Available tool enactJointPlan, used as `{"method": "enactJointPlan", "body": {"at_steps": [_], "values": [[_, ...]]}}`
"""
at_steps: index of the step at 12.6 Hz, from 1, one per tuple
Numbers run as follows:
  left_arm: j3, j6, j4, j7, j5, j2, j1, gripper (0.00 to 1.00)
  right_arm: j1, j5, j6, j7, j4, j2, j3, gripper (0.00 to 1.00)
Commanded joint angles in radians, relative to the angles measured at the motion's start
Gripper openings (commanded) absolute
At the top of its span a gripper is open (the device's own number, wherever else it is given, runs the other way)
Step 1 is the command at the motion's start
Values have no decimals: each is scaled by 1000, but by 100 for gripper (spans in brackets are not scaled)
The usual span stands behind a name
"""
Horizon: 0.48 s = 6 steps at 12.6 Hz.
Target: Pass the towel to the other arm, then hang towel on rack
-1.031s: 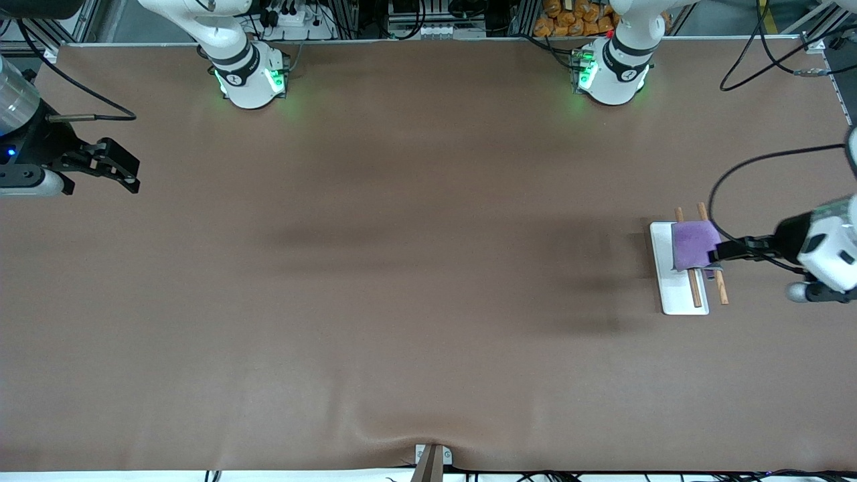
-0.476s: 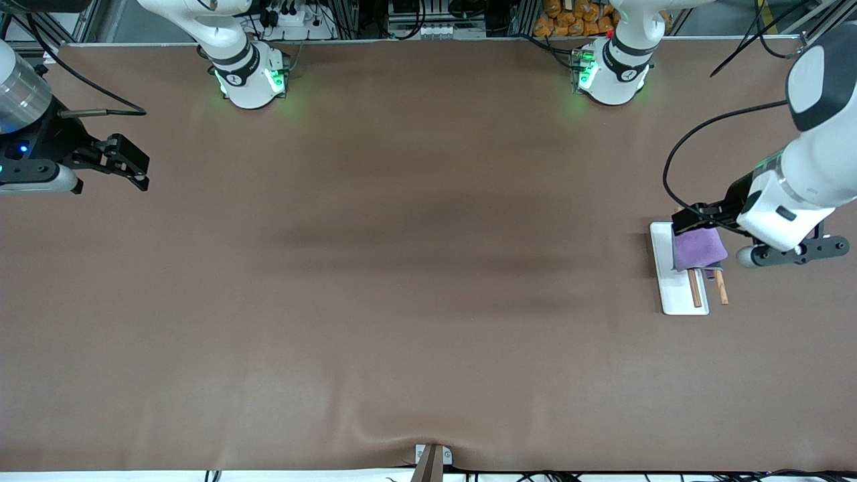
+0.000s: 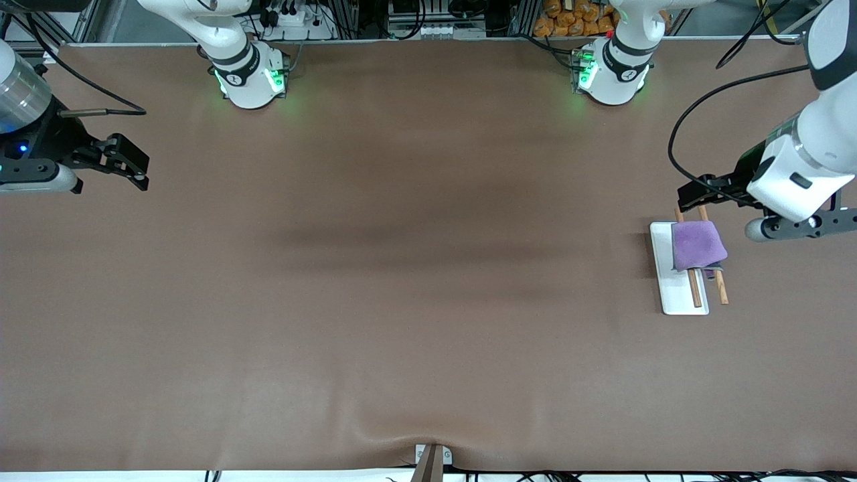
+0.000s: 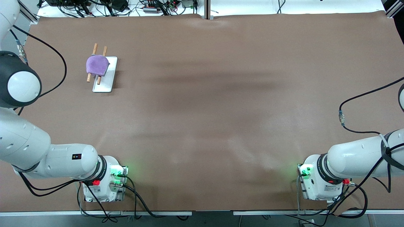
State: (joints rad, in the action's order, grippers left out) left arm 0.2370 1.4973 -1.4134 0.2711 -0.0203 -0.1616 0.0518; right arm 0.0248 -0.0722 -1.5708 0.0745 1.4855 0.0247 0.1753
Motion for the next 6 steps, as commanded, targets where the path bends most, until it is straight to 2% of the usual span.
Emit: {"method": "enactJointPlan", "body": {"at_steps": [1, 6], "values": [[22, -25, 2, -9, -27, 40, 0, 100, -8, -15, 18, 11, -22, 6, -4, 100], [24, -17, -42, -20, -18, 118, -6, 100, -3, -1, 18, 24, -21, 4, -8, 100]]}}
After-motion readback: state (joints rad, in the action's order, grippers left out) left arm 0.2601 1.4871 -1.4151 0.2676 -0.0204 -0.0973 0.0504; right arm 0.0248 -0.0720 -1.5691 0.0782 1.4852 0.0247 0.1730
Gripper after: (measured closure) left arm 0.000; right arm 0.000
